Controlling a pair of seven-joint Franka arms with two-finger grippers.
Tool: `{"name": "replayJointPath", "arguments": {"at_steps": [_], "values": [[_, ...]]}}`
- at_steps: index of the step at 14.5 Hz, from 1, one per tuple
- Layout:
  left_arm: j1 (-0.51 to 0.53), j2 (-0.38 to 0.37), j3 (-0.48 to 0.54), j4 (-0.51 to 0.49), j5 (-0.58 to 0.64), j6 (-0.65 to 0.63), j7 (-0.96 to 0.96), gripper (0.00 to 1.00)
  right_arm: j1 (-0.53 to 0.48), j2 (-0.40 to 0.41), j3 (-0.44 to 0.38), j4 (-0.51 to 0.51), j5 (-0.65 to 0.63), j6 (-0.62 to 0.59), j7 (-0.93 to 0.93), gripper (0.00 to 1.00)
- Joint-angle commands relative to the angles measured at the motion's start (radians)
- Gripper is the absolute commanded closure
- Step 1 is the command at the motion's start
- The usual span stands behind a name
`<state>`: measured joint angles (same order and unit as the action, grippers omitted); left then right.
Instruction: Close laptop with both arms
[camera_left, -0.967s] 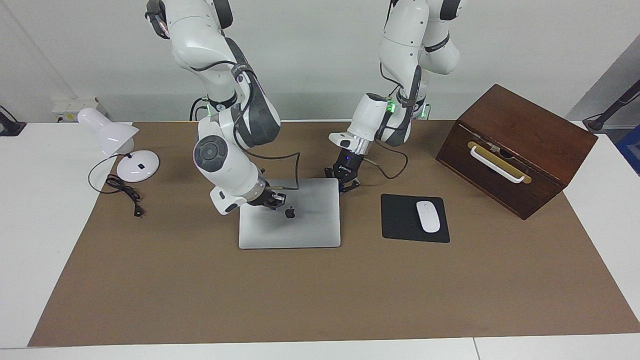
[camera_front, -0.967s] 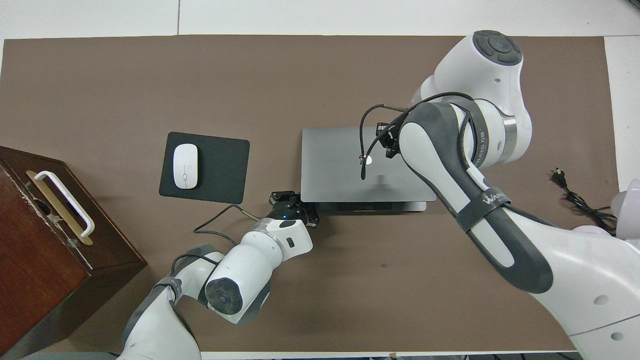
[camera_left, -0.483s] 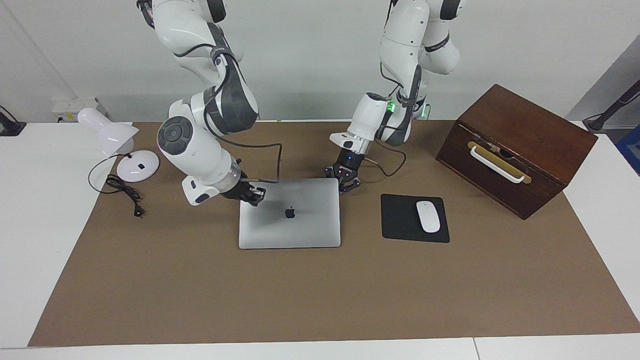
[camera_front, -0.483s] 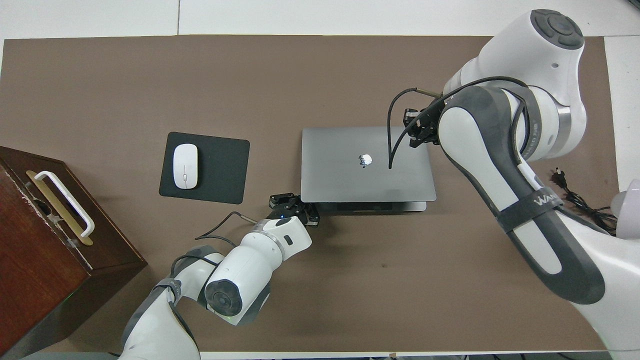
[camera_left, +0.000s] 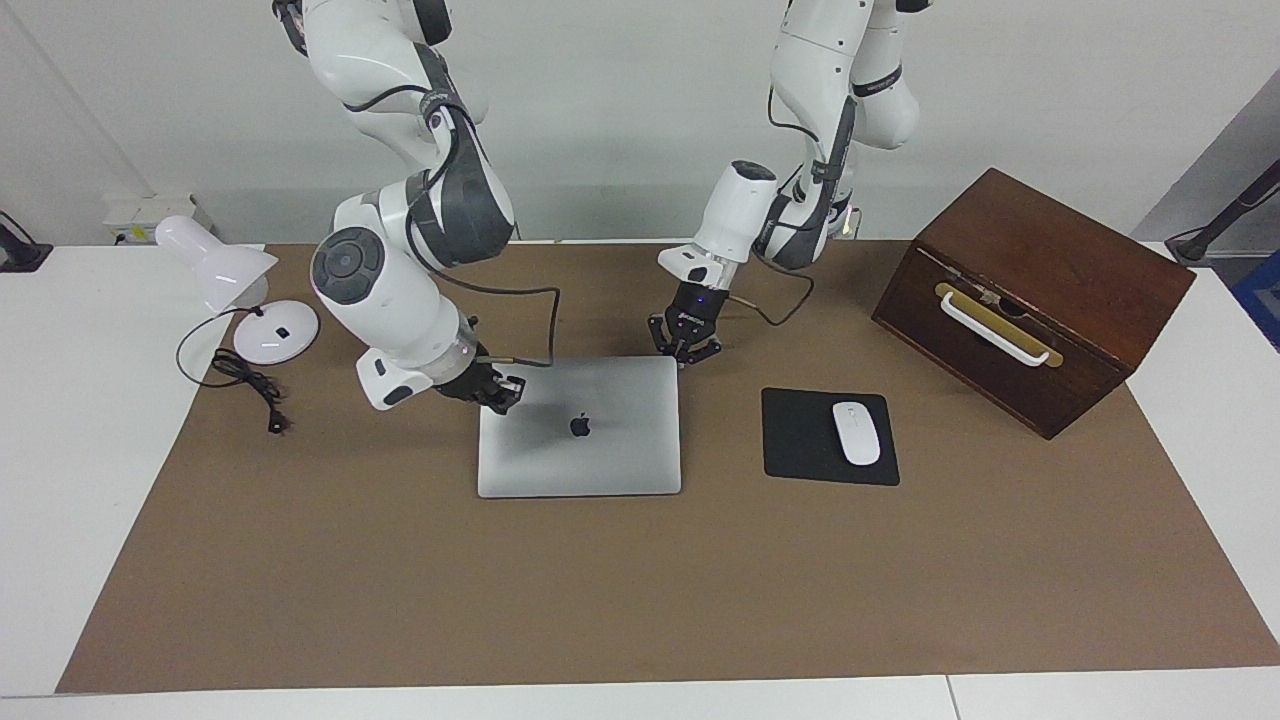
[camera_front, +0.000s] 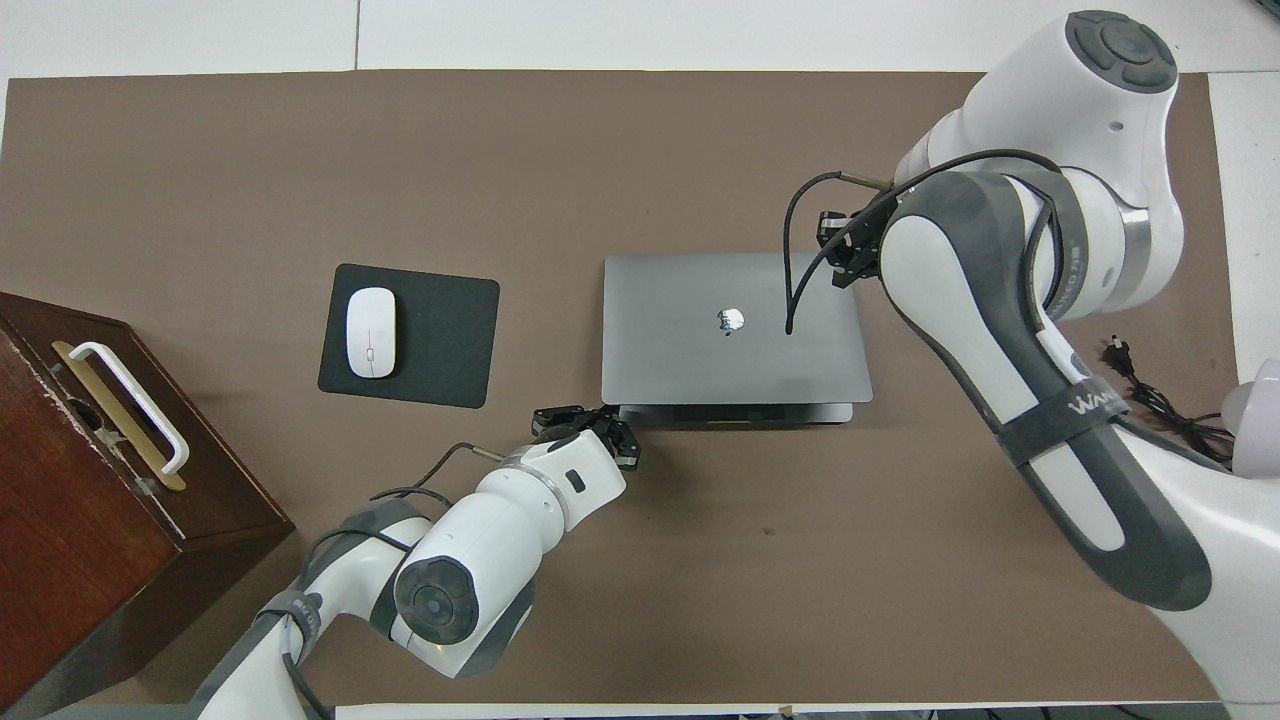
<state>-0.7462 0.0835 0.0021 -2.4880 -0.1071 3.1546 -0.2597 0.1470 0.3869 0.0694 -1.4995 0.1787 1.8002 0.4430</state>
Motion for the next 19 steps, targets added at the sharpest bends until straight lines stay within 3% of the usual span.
{"name": "replayJointPath", "arguments": {"at_steps": [1,5,8,9,10,13,14,15,16,17,19], "values": [[-0.004,-0.149,0.012,-0.037,0.017,-0.199,-0.018,1.00,-0.047,-0.032,0.009,0.030,-0.054,-0.045,-0.067,1.00],[0.004,-0.247,0.019,-0.013,0.017,-0.450,-0.012,1.00,-0.142,-0.150,0.009,0.021,-0.136,-0.087,-0.269,1.00],[0.047,-0.315,0.019,0.062,0.018,-0.701,0.002,1.00,-0.222,-0.215,0.010,0.002,-0.145,-0.107,-0.387,0.99],[0.062,-0.335,0.021,0.098,0.018,-0.791,0.014,1.00,-0.239,-0.233,0.010,-0.001,-0.143,-0.117,-0.411,0.89],[0.089,-0.350,0.021,0.130,0.018,-0.876,0.026,1.00,-0.244,-0.250,0.009,-0.002,-0.145,-0.137,-0.414,0.72],[0.152,-0.360,0.021,0.240,0.021,-1.077,0.077,1.00,-0.271,-0.282,0.009,-0.001,-0.165,-0.159,-0.440,0.33],[0.165,-0.360,0.021,0.260,0.021,-1.114,0.088,1.00,-0.279,-0.292,0.009,-0.001,-0.165,-0.163,-0.446,0.11],[0.177,-0.366,0.022,0.276,0.021,-1.140,0.103,1.00,-0.290,-0.298,0.009,-0.002,-0.165,-0.166,-0.448,0.00],[0.195,-0.376,0.021,0.284,0.021,-1.162,0.120,1.00,-0.293,-0.310,0.009,-0.013,-0.165,-0.183,-0.446,0.00],[0.217,-0.392,0.021,0.287,0.021,-1.174,0.137,0.89,-0.294,-0.324,0.009,-0.030,-0.165,-0.189,-0.445,0.00],[0.249,-0.416,0.022,0.287,0.021,-1.209,0.149,0.55,-0.305,-0.338,0.007,-0.047,-0.165,-0.189,-0.445,0.00]]}}
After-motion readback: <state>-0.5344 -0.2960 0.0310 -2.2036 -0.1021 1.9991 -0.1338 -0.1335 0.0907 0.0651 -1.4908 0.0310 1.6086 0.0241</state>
